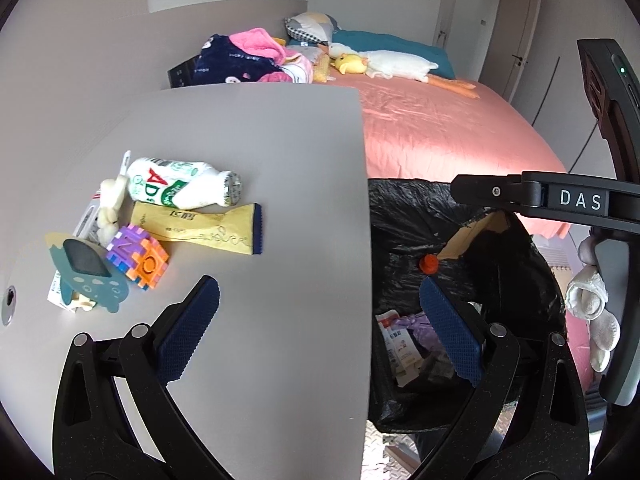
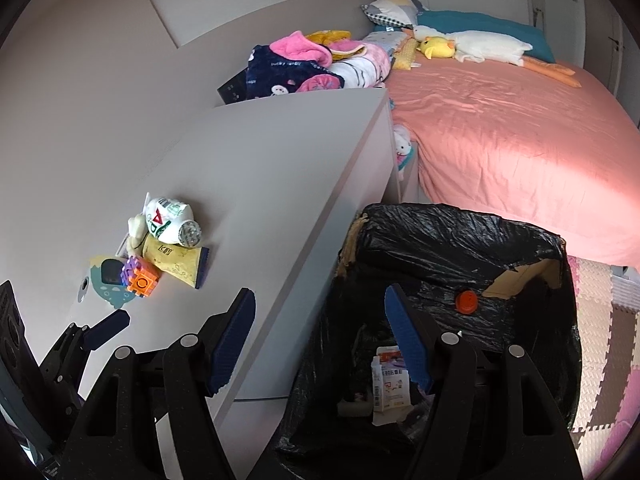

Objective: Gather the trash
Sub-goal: 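Move both open tools back over the desk clutter, then grasp the teal card with the left tool while the right tool grasps the yellow packet, then carry the teal card and yellow packet over the black trash bag, then open both tools to drop the card and packet into the bag, then move both open tools back toward the foam cube and milk bottle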

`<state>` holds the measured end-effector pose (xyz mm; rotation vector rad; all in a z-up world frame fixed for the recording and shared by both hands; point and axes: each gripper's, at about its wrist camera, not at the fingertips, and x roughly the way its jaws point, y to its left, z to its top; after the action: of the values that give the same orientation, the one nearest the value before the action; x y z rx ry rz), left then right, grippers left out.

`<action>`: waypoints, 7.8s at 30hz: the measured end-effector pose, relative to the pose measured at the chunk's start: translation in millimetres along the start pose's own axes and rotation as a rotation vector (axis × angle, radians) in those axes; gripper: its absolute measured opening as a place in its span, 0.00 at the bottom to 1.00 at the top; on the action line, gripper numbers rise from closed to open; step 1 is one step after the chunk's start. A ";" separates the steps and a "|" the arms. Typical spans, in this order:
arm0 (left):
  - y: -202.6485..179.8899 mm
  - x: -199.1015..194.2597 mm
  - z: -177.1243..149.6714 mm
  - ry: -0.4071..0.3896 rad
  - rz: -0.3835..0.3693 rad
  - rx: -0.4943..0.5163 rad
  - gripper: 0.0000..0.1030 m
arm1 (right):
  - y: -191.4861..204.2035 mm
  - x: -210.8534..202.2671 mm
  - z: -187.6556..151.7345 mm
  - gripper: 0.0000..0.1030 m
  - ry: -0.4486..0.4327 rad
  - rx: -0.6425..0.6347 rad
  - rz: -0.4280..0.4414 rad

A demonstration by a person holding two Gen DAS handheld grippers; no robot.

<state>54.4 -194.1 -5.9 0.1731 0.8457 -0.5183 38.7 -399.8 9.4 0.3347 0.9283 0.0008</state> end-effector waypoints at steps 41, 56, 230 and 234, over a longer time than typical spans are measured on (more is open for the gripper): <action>187.6 9.6 -14.3 0.032 0.119 -0.509 0.94 | 123.2 69.0 7.8 0.66 0.061 -0.197 0.108; 222.0 36.1 -15.9 0.079 0.026 -0.619 0.83 | 167.3 111.9 8.9 0.66 0.132 -0.333 0.094; -54.9 18.1 32.3 0.021 -0.126 -0.025 0.94 | -86.0 -42.3 -9.8 0.69 -0.124 0.098 -0.025; -30.1 14.8 28.6 0.015 -0.086 -0.071 0.94 | -67.8 -30.7 -8.6 0.73 -0.110 0.075 -0.006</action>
<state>66.5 -235.5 3.5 0.0754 0.8877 -0.5673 3.8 -466.0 9.5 0.3976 0.8217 -0.0574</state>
